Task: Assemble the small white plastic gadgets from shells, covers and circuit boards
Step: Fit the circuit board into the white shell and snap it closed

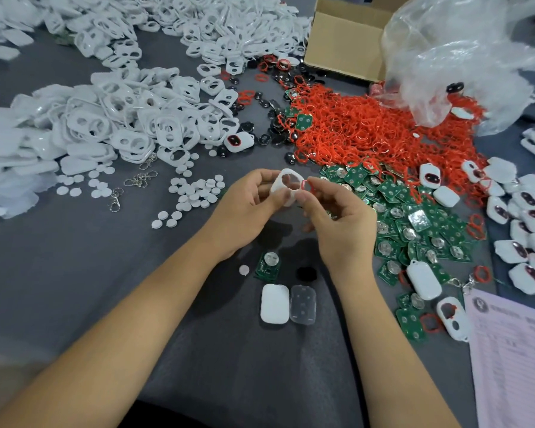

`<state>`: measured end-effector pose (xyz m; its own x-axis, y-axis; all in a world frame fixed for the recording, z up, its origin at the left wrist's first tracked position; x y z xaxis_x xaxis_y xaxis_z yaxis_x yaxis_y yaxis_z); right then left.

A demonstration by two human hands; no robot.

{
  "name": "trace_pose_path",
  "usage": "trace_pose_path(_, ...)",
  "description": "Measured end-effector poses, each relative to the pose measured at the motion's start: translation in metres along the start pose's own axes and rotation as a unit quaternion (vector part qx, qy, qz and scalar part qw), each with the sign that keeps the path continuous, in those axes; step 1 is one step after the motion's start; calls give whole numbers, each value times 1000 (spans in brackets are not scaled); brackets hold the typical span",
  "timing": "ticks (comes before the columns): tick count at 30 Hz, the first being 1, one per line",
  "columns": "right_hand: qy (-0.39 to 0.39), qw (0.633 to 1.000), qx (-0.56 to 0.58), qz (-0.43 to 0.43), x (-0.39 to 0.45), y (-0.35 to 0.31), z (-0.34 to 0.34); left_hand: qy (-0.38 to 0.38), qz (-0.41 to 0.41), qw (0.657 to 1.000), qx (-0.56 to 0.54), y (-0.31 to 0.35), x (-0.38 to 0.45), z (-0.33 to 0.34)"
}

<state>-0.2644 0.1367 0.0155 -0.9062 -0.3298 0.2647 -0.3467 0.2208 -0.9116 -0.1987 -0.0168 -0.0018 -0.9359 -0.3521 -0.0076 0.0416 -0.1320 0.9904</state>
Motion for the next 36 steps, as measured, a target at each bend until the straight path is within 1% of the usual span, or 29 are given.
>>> trace_pose_path(2,12,998,-50,-25,0,1,-1,-15,-2,1000,-16,-1,0,2)
trace_pose_path(6,35,982,-150,-111,-1,-3,-3,-36,-2,999,-26,0,-1,5)
trace_pose_path(10,51,976,-176,-114,-1,-5,-4,-58,-3,998,-28,1,-1,8)
trace_pose_path(13,33,966,-211,-143,-1,-8,-3,-55,-3,998,-23,2,0,7)
trace_pose_path(15,27,967,-208,-146,-1,-9,-3,-55,-2,998,-13,2,0,7)
trace_pose_path(21,45,975,-181,-121,-3,-8,-3,-66,12,998,5,-1,-1,6)
trace_pose_path(24,36,979,-165,-117,-4,-9,-2,-58,20,998,13,-3,0,4)
trace_pose_path(31,-21,965,-209,-155,-2,-11,-1,-21,10,1000,-19,-5,2,2)
trace_pose_path(36,-11,973,-191,-128,-1,-9,-4,-28,-3,999,-30,-2,0,4)
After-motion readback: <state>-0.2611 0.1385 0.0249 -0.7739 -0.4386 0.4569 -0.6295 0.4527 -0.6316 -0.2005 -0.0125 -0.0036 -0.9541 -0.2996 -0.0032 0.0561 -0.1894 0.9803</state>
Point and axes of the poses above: each hand's wrist, its own x-axis towards the middle knuckle, its own z-axis out of the palm, y = z × x, the point moved 3 cm from there along x, towards the middle knuckle, and after that the axes turned 6 degrees about -x, right-handed, at the moved point
